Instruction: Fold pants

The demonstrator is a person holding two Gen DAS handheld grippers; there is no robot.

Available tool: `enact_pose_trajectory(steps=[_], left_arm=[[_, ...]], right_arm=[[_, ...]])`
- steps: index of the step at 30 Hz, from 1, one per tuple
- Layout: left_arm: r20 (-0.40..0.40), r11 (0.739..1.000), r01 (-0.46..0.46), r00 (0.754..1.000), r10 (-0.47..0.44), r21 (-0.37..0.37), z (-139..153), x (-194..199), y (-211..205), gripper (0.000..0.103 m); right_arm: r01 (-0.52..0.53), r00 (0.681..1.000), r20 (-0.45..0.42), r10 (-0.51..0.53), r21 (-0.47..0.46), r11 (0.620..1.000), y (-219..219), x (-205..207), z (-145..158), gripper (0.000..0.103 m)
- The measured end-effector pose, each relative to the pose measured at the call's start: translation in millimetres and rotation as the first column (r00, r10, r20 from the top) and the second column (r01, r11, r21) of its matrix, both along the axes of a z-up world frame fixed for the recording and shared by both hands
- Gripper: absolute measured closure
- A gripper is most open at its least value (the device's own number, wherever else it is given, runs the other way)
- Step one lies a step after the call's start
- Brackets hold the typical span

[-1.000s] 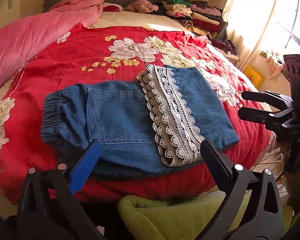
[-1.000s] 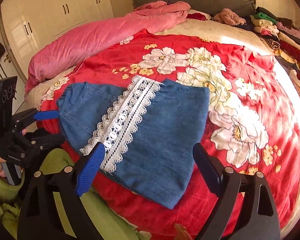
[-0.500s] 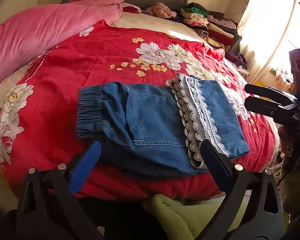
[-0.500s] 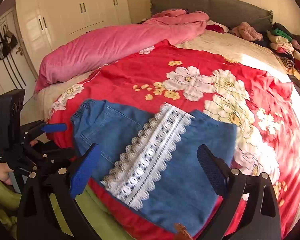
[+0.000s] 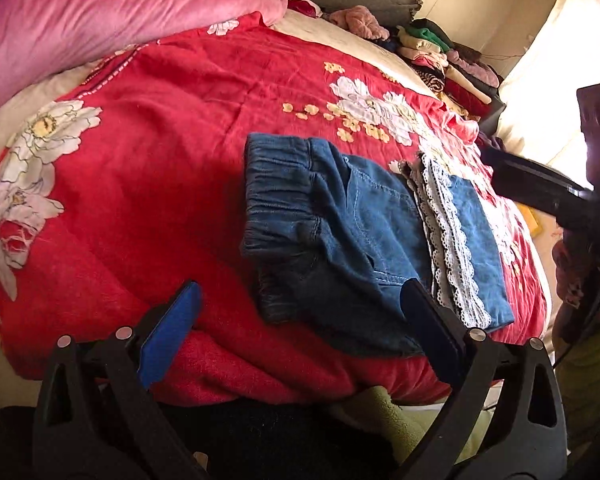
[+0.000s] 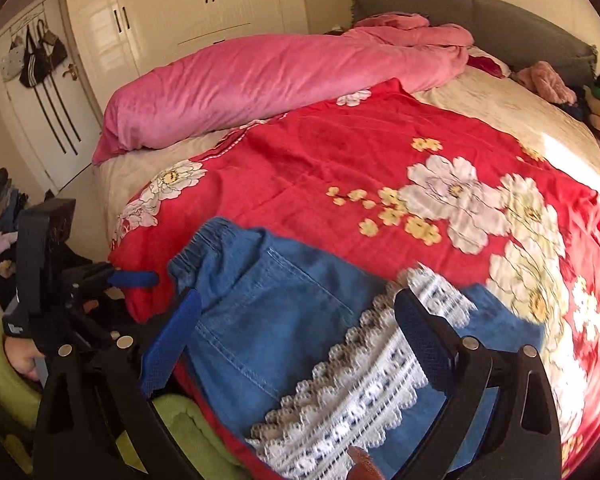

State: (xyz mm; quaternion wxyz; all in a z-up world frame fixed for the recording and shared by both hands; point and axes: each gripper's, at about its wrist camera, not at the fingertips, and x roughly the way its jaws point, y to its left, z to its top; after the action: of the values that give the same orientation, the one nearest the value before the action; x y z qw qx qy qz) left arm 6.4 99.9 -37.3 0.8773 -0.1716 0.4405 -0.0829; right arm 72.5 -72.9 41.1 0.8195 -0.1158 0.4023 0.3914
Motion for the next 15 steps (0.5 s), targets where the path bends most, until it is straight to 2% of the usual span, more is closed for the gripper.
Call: enact_pose_trajectory(steps=[1, 5, 7, 15], left_arm=[[0.001, 1.000, 0.004, 1.000, -0.004, 0.000, -0.7, 0.0, -0.9, 0.012], [-0.002, 0.999, 0.046, 0.999, -0.046, -0.005, -4.0, 1.3, -10.0, 0.030], [-0.015, 0.998, 0.057, 0.998, -0.056, 0.008, -9.0, 2.8, -13.9, 0.034], [-0.020, 0.998, 0.061, 0.998, -0.061, 0.010, -12.0, 2.6, -15.6, 0.034]], right_arm=[[-0.010, 1.000, -0.005, 0.010, -0.007, 1.000, 7.4, 3.6, -1.5, 0.006], [-0.051, 0.997, -0.050, 0.050, -0.018, 0.999, 35.2, 19.3, -10.4, 0.006], [-0.090, 0.993, -0.075, 0.088, -0.031, 0.995, 52.1, 24.3, -16.7, 0.006], [-0.190, 0.978, -0.115, 0.176, -0.129, 0.973, 107.1, 36.4, -45.2, 0.006]])
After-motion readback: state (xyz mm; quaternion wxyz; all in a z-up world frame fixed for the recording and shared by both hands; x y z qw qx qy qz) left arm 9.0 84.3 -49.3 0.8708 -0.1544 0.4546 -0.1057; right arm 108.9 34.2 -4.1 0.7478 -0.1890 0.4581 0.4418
